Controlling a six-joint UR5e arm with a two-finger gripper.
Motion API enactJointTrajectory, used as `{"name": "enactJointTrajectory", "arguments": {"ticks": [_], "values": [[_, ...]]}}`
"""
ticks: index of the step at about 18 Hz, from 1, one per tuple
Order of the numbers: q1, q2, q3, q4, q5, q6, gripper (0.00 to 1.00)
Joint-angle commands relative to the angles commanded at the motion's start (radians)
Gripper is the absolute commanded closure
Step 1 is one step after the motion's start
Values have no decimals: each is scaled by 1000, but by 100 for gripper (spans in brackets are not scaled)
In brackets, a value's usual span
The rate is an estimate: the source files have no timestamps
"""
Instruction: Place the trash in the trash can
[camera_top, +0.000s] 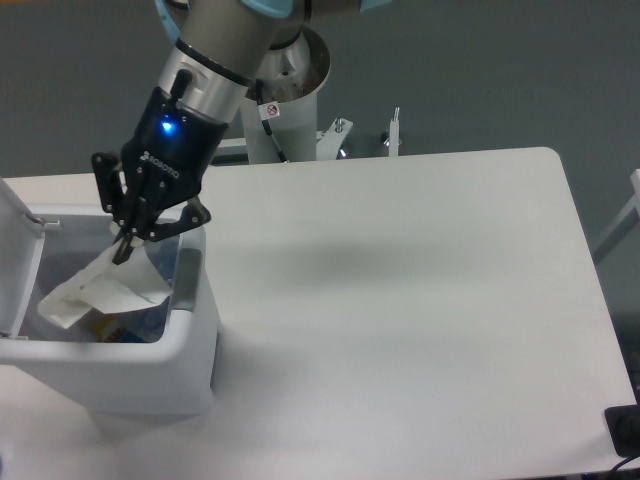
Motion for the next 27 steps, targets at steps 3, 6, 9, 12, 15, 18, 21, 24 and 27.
{"name": "enactJointTrajectory", "arguments": {"ticks": [3,6,9,12,15,18,21,24,27], "values": [[8,0,-2,0,2,2,0],[87,2,-3,-2,0,6,0],[146,-2,2,-3,8,8,0],[216,-3,-5,-6,12,23,0],[285,-6,-8,-12,127,145,0],[343,-18,-3,-49,147,277,0],[393,-106,5,-58,272,340,0],[397,-158,37,-95,367,448,0],[399,-233,84,-109,370,456,0]]}}
